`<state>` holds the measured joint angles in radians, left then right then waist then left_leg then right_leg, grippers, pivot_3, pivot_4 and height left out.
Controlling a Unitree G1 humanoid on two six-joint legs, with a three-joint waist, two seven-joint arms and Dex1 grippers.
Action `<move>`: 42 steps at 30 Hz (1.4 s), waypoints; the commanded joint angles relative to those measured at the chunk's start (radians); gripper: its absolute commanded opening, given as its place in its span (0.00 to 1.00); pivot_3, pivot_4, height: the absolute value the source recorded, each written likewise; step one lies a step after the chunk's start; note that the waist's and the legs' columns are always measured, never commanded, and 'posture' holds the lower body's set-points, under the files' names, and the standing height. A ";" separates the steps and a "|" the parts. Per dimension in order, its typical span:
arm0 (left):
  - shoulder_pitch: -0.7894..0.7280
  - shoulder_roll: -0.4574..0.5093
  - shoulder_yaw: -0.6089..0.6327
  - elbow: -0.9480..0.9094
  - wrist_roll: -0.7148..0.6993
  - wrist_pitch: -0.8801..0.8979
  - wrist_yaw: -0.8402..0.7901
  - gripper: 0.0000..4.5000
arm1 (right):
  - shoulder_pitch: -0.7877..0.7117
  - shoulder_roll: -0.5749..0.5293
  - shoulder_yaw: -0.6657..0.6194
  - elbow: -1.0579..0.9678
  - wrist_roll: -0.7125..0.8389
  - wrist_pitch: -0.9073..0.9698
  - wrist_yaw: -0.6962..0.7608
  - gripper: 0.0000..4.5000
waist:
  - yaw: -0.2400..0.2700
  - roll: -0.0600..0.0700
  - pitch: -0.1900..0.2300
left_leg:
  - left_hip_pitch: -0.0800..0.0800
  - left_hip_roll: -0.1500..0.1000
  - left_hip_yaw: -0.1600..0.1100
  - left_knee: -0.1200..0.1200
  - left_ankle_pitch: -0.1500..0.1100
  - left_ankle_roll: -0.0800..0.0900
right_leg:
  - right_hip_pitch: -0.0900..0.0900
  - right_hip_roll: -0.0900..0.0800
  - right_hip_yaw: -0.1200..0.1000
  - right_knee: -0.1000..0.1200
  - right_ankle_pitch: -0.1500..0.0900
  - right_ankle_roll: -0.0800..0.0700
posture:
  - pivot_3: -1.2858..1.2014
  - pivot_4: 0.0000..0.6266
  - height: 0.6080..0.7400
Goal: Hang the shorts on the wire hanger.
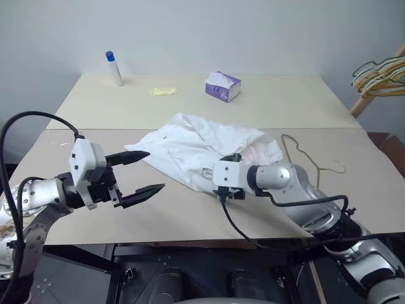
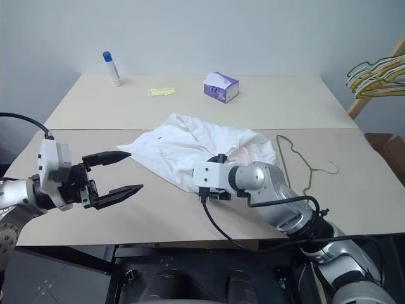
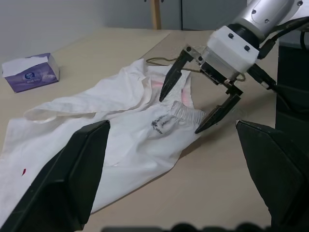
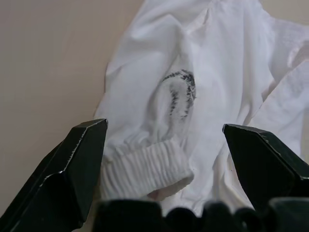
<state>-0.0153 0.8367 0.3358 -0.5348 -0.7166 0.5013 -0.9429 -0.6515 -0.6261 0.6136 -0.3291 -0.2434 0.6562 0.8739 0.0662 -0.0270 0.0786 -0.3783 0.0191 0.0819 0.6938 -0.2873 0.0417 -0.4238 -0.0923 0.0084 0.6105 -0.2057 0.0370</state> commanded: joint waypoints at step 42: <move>-0.051 0.069 -0.288 0.352 0.531 -0.665 -0.199 1.00 | 0.322 -0.454 -0.374 0.093 0.088 -0.859 0.233 0.01 | -0.027 0.000 0.000 | 0.001 0.000 0.003 0.000 0.001 -0.001 | 0.001 0.000 -0.001 0.000 0.000 0.000 | 0.56 0.07 1.00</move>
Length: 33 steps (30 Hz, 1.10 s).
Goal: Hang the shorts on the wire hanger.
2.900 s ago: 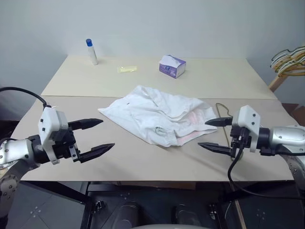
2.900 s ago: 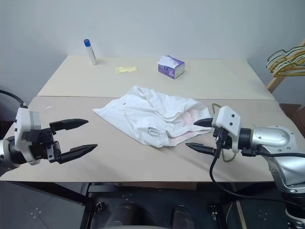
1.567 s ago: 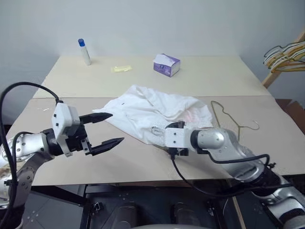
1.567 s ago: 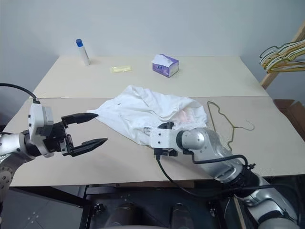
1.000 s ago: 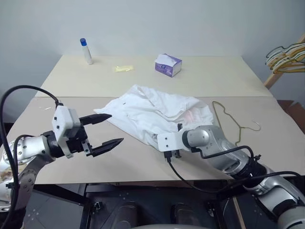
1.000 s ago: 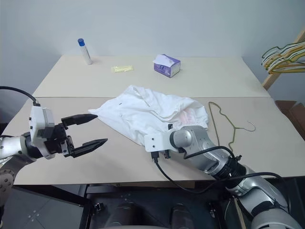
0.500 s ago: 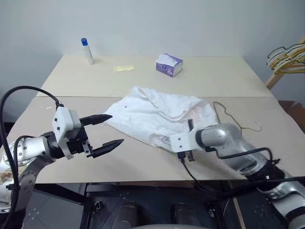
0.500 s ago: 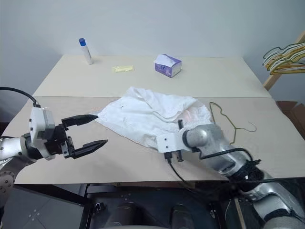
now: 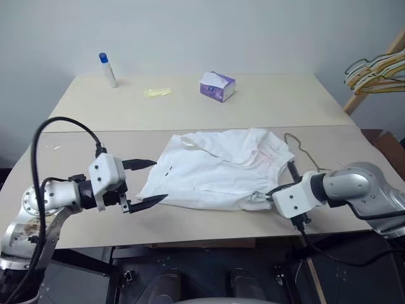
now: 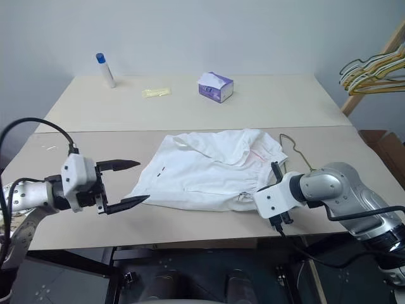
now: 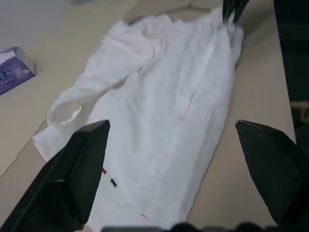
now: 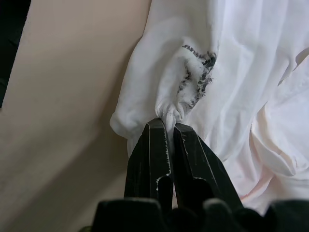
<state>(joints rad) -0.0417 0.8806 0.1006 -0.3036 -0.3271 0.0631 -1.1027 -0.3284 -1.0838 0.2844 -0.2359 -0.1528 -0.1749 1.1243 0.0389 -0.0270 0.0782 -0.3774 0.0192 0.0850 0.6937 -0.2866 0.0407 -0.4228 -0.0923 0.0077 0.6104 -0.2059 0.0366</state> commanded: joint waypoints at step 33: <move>-0.405 -0.037 -0.354 0.759 0.688 -0.737 0.300 0.01 | 0.050 0.034 -0.088 -0.022 -0.053 0.034 -0.060 0.00 | -0.003 0.016 -0.017 | 0.001 0.000 0.004 0.002 -0.001 0.001 | 0.001 -0.001 0.001 0.001 0.003 0.005 | 0.53 0.05 1.00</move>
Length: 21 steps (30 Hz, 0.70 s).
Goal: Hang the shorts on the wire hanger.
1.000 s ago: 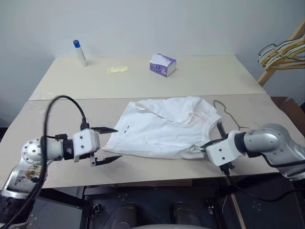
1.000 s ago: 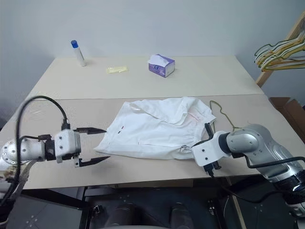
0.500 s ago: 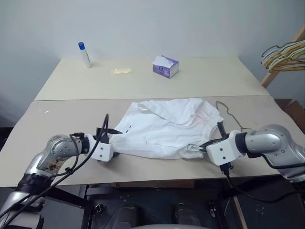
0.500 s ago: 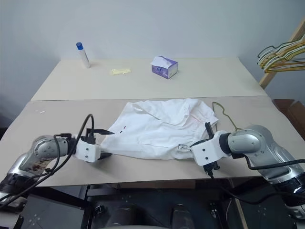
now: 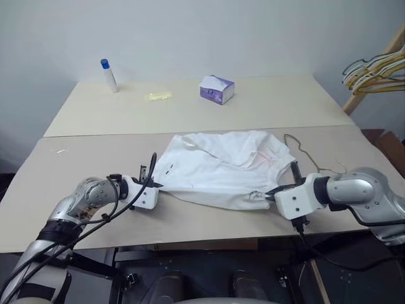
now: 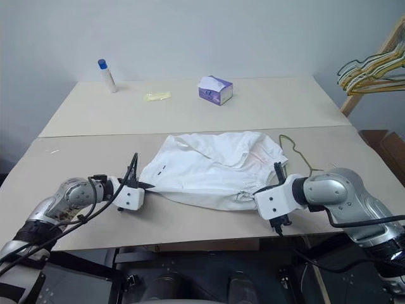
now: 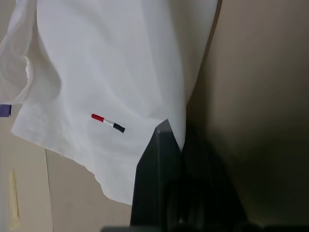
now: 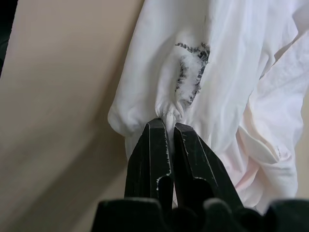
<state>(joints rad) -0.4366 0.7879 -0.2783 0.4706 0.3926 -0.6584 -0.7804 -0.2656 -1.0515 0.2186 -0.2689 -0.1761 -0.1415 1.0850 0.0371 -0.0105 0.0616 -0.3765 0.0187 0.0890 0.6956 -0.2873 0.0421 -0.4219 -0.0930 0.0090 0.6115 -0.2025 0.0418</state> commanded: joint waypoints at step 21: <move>0.786 0.375 0.480 -0.866 -0.436 0.325 -0.253 0.01 | 0.076 -0.086 -0.051 0.065 0.168 -0.209 0.110 0.00 | 0.000 -0.003 0.001 | 0.003 0.006 0.003 -0.001 -0.001 0.001 | 0.000 0.000 0.001 -0.001 -0.002 -0.002 | 0.56 0.07 1.00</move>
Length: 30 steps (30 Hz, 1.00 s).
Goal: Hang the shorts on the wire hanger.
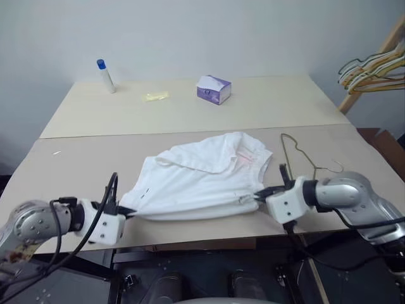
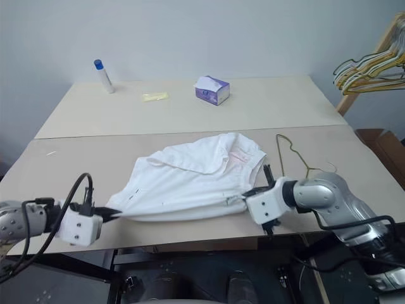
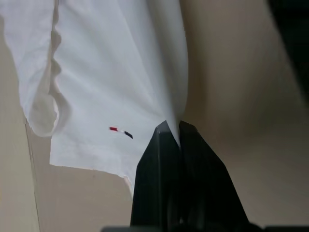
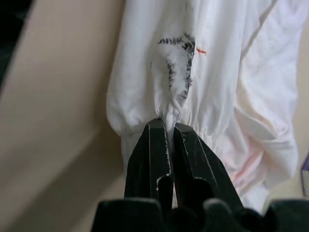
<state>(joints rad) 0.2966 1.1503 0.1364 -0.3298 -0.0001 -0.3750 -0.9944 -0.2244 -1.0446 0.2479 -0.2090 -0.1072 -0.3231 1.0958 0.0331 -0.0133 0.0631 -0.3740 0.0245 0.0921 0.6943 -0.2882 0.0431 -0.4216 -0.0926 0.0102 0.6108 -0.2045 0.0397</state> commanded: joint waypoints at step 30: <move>-1.839 -0.481 -0.362 1.404 0.518 -0.212 1.185 0.01 | -1.272 0.414 0.000 1.422 -0.412 -0.304 -1.445 0.00 | 0.001 -0.001 -0.004 | -0.018 -0.011 -0.001 -0.030 0.012 -0.020 | -0.021 -0.003 -0.009 -0.017 0.006 0.003 | 0.56 0.00 1.00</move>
<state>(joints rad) -1.5562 0.6364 -0.2236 1.0802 0.5150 -0.5278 0.1961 -1.5037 -0.5954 0.2762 1.1981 -0.5370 -0.5970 -0.3378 0.0345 -0.0148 0.0593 -0.3926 0.0141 0.0915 0.6649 -0.2761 0.0226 -0.4422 -0.0951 -0.0001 0.5935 -0.1984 0.0430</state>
